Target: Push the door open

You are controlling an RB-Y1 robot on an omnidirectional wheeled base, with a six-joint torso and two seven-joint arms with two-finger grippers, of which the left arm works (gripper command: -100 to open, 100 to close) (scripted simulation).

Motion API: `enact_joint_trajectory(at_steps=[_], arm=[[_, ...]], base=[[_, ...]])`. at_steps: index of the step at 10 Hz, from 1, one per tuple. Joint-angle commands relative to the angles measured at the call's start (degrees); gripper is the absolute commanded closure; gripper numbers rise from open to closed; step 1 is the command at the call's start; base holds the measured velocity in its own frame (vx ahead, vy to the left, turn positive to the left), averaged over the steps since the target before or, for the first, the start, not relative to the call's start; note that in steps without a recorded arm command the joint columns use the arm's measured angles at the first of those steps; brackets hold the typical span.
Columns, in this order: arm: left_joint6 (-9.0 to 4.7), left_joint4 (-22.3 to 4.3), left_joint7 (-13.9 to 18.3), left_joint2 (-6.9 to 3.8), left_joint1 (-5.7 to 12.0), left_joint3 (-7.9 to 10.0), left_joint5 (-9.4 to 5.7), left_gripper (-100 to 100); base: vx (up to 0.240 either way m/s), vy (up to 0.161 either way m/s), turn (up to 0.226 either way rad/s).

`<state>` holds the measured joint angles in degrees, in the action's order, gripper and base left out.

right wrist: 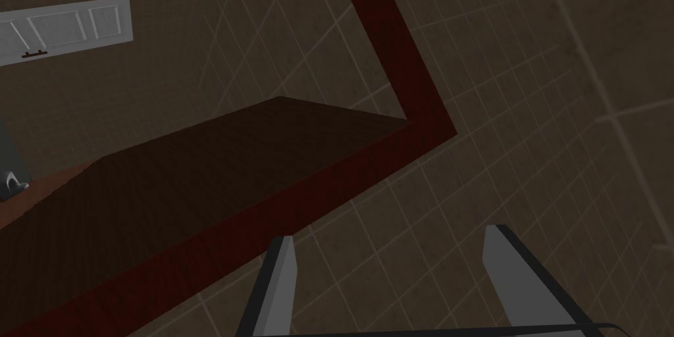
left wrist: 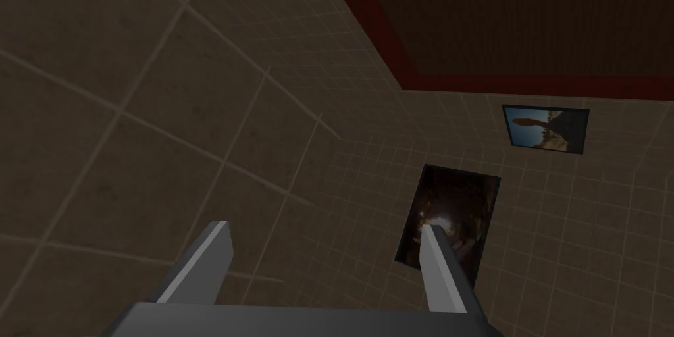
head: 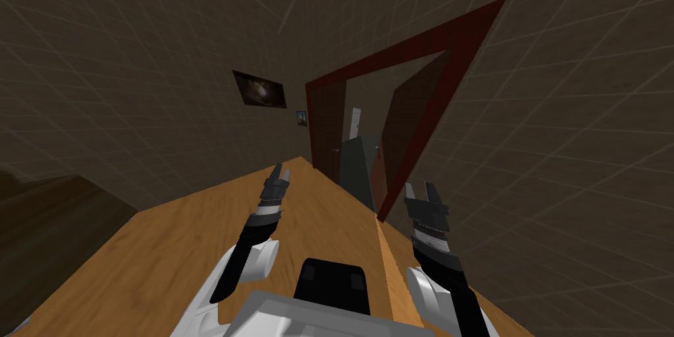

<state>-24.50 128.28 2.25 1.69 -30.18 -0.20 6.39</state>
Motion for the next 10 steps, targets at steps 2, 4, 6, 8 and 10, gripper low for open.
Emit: enact_joint_trajectory(at_steps=[2, 4, 6, 8, 10], arm=[[-0.72, -2.98, 0.36, -1.15, 1.28, -0.72, 0.1, -100], [-1.26, -5.19, 0.63, -1.88, 2.23, -1.25, 0.17, -100], [-1.8, -7.4, 0.9, -2.5, 3.19, -1.78, 0.24, -100], [-2.36, -9.73, 1.18, -3.12, 4.19, -2.34, 0.32, -100], [-3.03, -12.5, 1.52, -3.73, 5.38, -3.0, 0.41, -100]], base=[[0.132, 0.013, -0.016], [0.165, 0.039, -0.012], [0.155, 0.041, -0.013], [0.138, 0.01, -0.011], [0.137, 0.043, -0.015]])
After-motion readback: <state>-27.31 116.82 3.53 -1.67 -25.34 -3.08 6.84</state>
